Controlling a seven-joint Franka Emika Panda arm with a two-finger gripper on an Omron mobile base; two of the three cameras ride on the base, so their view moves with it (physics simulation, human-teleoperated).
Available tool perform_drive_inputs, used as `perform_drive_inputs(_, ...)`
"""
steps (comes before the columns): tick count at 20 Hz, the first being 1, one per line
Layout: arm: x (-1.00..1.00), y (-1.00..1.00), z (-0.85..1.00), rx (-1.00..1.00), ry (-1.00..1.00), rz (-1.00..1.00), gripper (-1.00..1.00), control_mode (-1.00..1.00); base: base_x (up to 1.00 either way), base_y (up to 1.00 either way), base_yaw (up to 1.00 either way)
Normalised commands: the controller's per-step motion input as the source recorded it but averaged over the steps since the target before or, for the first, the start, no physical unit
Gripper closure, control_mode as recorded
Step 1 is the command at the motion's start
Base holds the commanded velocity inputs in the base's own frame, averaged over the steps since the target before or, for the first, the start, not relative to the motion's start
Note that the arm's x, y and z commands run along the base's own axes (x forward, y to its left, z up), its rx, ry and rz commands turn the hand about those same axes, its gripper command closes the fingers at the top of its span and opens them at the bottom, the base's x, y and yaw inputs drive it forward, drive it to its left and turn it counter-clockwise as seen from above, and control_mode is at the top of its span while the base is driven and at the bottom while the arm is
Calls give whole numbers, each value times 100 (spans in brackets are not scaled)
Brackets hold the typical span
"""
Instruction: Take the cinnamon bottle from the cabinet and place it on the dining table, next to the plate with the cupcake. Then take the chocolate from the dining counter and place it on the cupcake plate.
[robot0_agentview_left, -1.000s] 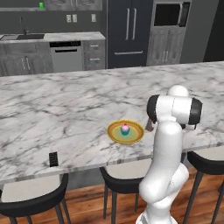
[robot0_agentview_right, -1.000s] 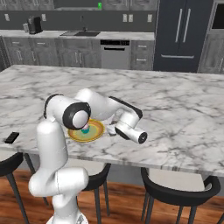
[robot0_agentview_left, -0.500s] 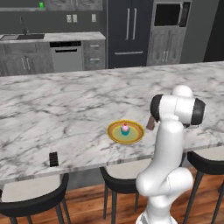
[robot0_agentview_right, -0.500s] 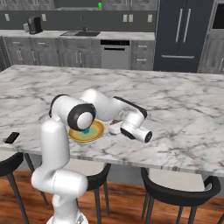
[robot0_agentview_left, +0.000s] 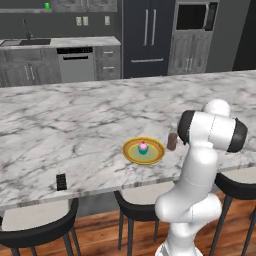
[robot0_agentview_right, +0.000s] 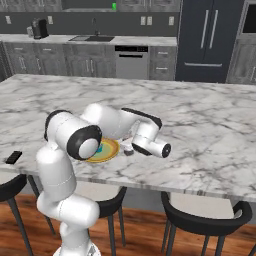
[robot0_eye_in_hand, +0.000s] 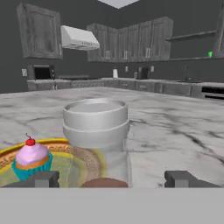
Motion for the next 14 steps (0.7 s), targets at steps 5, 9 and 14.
perform_drive_inputs(5, -51, 0, 79, 0, 2, 0, -100, -100, 0, 0, 0)
perform_drive_inputs(9, -75, 0, 100, 0, 5, 0, -100, -100, 0, 0, 0)
perform_drive_inputs(14, -72, 12, 100, 0, 7, 0, -100, -100, 0, 0, 0)
